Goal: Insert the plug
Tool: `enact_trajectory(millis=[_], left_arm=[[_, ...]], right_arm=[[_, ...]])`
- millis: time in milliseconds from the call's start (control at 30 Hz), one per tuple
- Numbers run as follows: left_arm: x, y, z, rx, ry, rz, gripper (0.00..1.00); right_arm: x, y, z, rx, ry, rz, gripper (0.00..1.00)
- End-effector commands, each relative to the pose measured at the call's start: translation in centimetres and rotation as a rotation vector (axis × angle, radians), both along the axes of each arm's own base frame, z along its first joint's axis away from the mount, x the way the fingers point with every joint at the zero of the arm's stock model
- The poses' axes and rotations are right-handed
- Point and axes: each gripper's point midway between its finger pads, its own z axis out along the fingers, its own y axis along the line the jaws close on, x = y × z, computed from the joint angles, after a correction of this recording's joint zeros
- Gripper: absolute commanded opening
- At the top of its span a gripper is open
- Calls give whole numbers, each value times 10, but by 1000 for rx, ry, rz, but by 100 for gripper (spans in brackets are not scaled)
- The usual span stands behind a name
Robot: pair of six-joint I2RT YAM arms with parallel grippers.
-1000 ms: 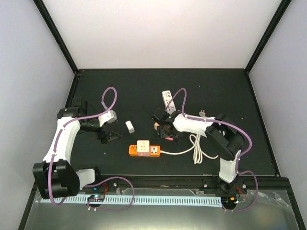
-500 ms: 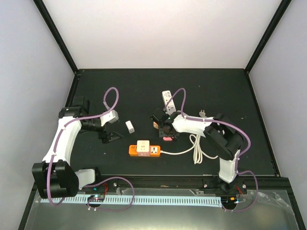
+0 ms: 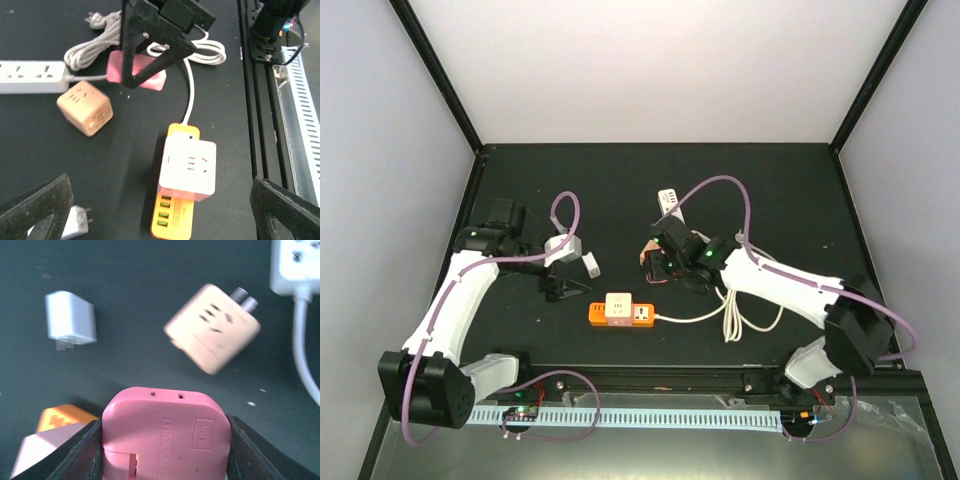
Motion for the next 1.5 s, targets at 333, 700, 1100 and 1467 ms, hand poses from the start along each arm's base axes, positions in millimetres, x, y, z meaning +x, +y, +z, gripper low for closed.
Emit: enact_trajectory(millis=[333,700,1100,1467], left_arm=[[20,-68,36,-21,-359,-7,99],[30,-79,24,-4,-365,57,99],[21,-71,15,18,-382,63,75],[8,-72,25,-38,-429,23,34]], right_arm=[[-29,81,101,479,-31,333,42],[-36,88,116,587,-44,363,42],[-36,92,113,611,-28,356,42],[-46,107,112,673,61,406,45]])
